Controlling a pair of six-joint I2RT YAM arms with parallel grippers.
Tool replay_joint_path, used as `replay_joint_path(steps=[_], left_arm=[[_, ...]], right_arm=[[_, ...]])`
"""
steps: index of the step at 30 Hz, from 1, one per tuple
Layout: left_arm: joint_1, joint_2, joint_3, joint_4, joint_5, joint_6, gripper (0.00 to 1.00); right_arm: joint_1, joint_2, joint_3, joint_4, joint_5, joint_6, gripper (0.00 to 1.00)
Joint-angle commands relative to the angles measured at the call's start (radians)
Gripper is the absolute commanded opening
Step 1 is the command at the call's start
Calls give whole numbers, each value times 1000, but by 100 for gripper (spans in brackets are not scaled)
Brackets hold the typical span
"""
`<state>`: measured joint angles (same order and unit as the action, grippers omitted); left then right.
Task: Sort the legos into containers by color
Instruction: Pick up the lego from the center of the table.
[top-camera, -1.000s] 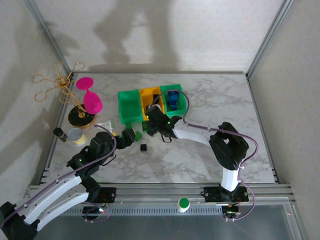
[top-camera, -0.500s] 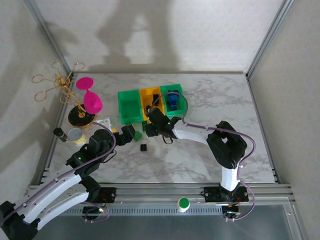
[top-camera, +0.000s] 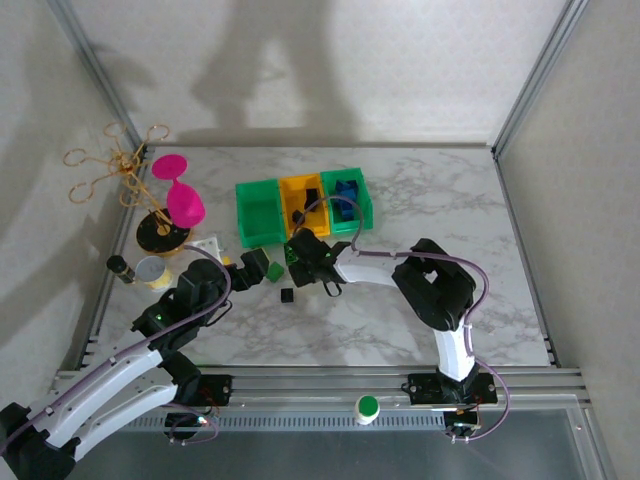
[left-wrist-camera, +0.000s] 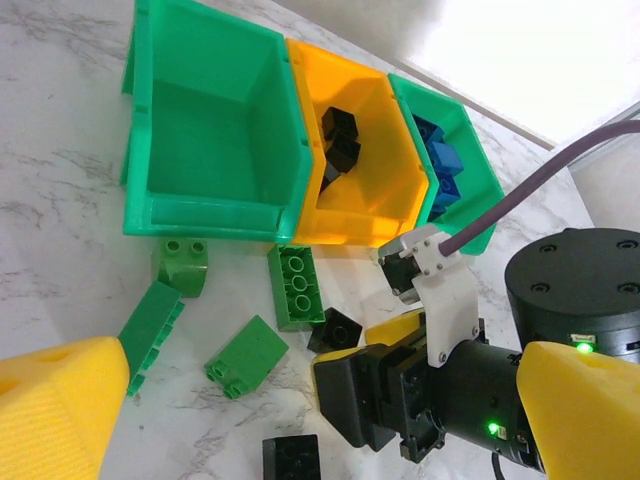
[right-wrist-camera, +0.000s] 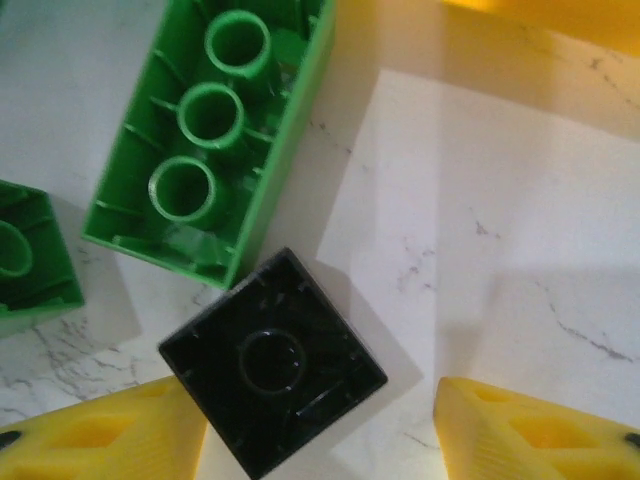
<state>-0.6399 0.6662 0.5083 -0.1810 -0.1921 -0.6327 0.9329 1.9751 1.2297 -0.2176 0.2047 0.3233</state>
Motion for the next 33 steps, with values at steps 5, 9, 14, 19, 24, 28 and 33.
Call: replay_joint_path(steps=[5, 9, 14, 19, 24, 28, 33], left_arm=[[-3, -16, -9, -27, -36, -15, 100], [-3, -18, -15, -25, -40, -15, 100], [-3, -22, -9, -33, -40, -16, 100], [-2, -22, -8, -25, -39, -15, 99], [-1, -9, 1, -8, -35, -4, 99], [-1, 2, 9, 12, -34, -1, 100], [-1, 40, 19, 56, -36, -6, 100]], right_arm=[[-9, 57, 69, 5, 48, -38, 53], [-12, 65, 75, 4, 40, -51, 47], [-12, 44, 63, -4, 45, -49, 41], [-16, 8, 63, -12, 44, -38, 37], [-42, -54, 80, -27, 19, -18, 35], [-73, -77, 118, -45, 12, -9, 35], [-103, -16, 219, -53, 22, -14, 34]])
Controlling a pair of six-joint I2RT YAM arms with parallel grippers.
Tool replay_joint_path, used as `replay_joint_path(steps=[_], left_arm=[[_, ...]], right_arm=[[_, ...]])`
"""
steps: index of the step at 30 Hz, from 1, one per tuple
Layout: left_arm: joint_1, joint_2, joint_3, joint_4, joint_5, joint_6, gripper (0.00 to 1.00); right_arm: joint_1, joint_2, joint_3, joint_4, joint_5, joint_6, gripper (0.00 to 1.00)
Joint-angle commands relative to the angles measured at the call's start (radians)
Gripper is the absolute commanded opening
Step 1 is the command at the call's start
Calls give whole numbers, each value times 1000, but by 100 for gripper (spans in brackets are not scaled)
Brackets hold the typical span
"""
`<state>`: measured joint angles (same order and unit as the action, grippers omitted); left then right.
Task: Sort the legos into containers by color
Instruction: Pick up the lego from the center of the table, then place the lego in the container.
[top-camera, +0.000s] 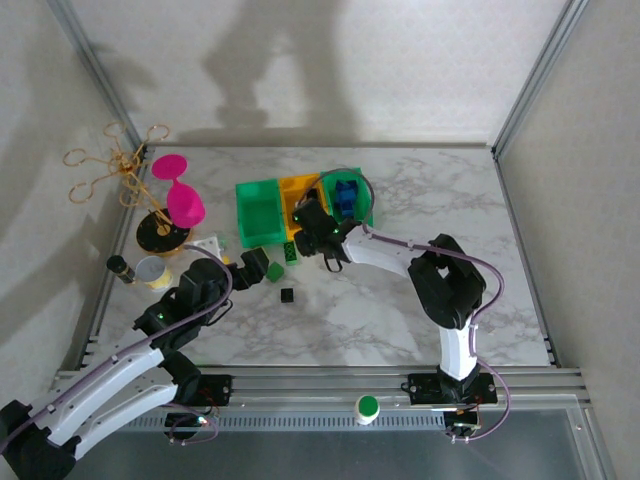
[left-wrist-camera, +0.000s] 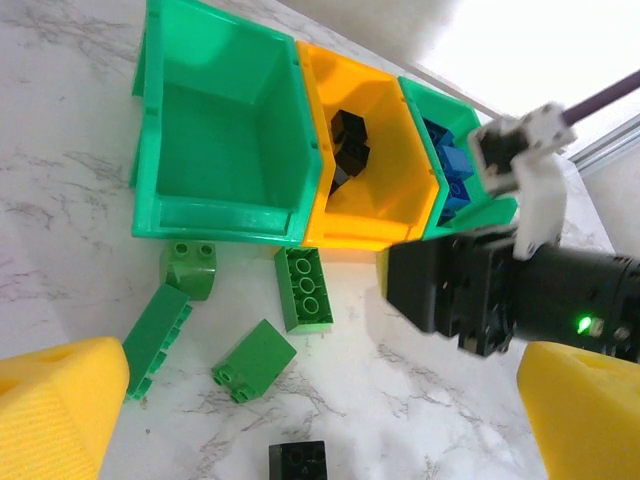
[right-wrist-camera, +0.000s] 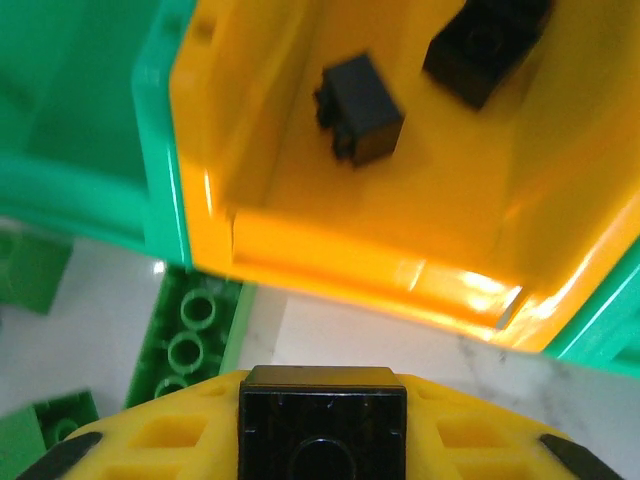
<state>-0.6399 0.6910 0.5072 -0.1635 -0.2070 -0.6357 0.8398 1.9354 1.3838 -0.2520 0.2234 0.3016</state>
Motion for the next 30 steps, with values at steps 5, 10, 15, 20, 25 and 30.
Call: replay_joint_path(steps=[5, 10, 15, 20, 25, 30], left_arm=[[-1, 51, 33, 63, -22, 0, 100], [2, 60, 36, 65, -26, 2, 100], [6, 61, 30, 70, -28, 1, 100], [11, 67, 28, 74, -31, 2, 100], [13, 77, 32, 78, -23, -1, 100], [14, 77, 33, 77, -26, 1, 100]], right_arm=[[-44, 110, 191, -33, 28, 21, 34], [-67, 196, 302, -46, 42, 11, 35], [-84, 267, 374, -48, 65, 12, 35], [-101, 331, 446, -64, 63, 10, 35], [-110, 371, 495, -80, 66, 4, 37], [-114, 381, 513, -92, 62, 5, 39]])
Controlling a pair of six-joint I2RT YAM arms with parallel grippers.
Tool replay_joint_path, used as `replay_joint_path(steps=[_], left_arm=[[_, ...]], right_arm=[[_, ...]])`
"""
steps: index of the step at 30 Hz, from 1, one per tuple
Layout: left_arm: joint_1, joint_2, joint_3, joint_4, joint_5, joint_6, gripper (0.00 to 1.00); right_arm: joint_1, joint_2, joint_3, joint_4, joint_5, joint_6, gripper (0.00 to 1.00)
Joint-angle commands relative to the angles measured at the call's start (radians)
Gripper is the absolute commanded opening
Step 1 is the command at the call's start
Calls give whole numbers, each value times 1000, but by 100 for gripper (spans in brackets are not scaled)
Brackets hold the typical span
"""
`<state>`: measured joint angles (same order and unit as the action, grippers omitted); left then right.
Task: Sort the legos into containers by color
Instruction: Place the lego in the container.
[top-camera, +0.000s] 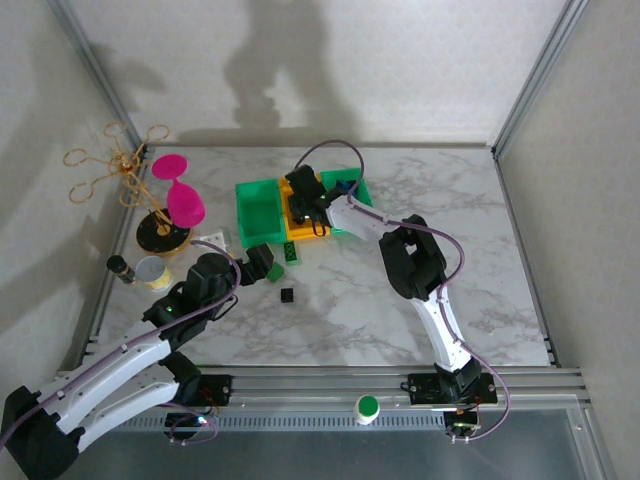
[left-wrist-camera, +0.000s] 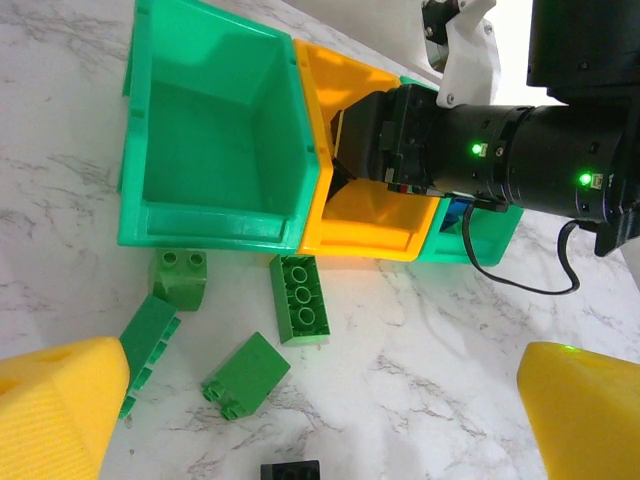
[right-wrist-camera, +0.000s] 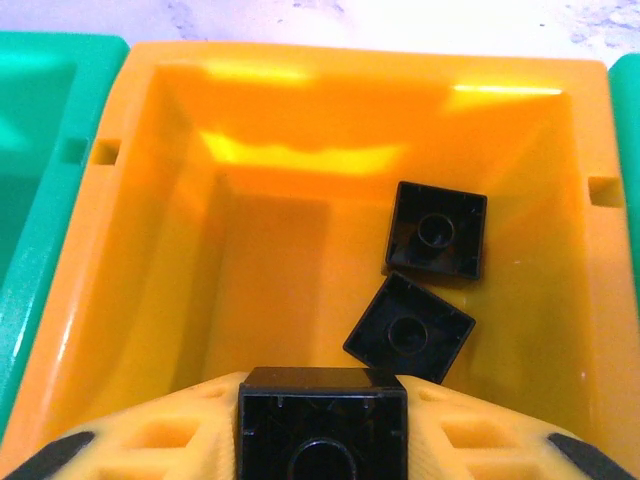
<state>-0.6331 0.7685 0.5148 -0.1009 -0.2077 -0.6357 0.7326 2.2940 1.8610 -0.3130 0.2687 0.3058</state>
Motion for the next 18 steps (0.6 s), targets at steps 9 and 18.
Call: replay_joint_path(steps=[9, 18], left_arm=[[10, 6, 44, 4, -22, 14, 100], [10, -18, 58, -24, 26, 16, 99]], right_arm=[[-9, -25, 32, -31, 22, -17, 45], [4, -240, -166, 39, -23, 8, 46]])
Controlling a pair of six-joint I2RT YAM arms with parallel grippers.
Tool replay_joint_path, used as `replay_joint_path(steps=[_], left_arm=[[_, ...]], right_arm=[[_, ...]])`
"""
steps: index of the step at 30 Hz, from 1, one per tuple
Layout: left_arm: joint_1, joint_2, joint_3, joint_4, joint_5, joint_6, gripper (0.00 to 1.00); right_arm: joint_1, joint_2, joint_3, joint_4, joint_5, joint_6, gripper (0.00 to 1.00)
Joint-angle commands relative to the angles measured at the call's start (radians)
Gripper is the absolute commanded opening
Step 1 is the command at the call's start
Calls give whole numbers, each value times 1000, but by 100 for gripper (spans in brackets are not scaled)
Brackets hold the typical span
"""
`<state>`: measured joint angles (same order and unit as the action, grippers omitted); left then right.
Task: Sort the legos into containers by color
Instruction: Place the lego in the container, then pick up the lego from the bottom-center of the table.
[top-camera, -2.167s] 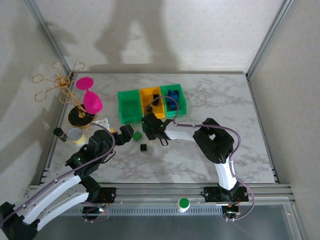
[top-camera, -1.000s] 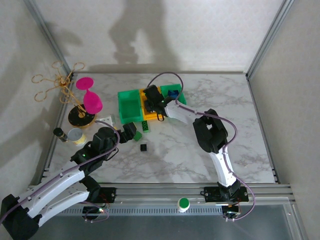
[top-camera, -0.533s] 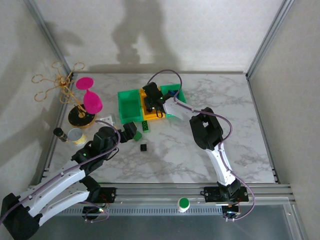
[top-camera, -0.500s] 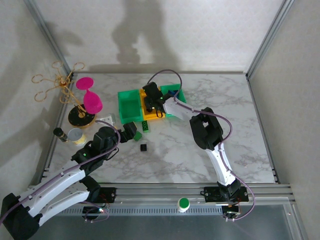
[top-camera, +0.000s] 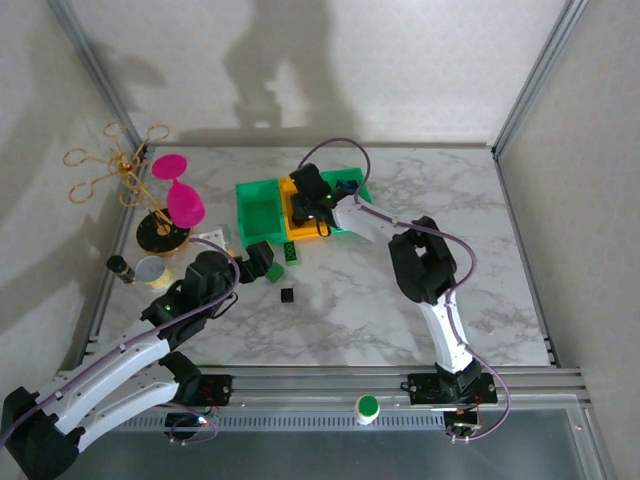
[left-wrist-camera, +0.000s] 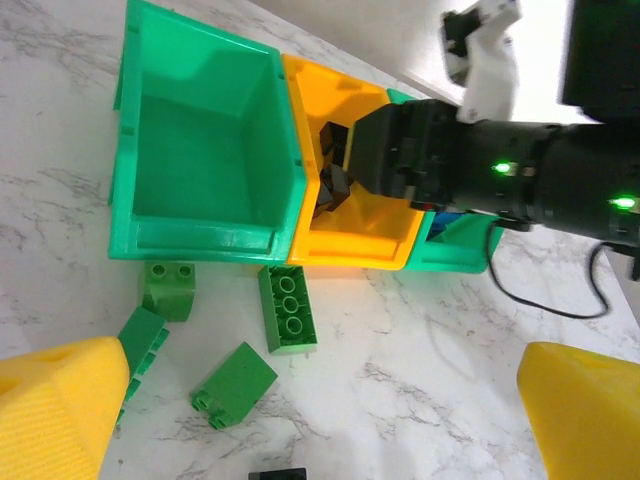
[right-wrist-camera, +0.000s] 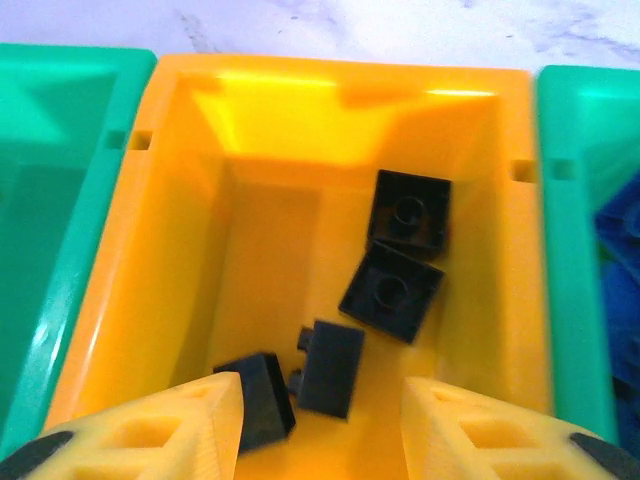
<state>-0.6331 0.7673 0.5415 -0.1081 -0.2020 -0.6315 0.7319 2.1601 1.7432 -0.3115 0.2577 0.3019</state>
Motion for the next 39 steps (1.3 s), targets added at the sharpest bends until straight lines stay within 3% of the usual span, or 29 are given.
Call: replay_joint_path(steps=[1, 10, 22, 32, 39], left_arm=[[9, -21, 32, -23, 27, 13, 100], [3, -64, 10, -107, 76, -7, 99], [3, -183, -41, -234, 30, -77, 100], [3, -281, -69, -303, -39, -131, 100], [3, -299, -72, -314, -54, -140, 99]], right_arm=[[11, -133, -83, 46, -23, 13, 46], [108, -330, -393, 85, -19, 48, 50], [281, -406, -637, 143, -64, 146, 58], [375, -328, -622, 161, -51, 279, 67], [402, -247, -565, 154, -36, 282, 63]])
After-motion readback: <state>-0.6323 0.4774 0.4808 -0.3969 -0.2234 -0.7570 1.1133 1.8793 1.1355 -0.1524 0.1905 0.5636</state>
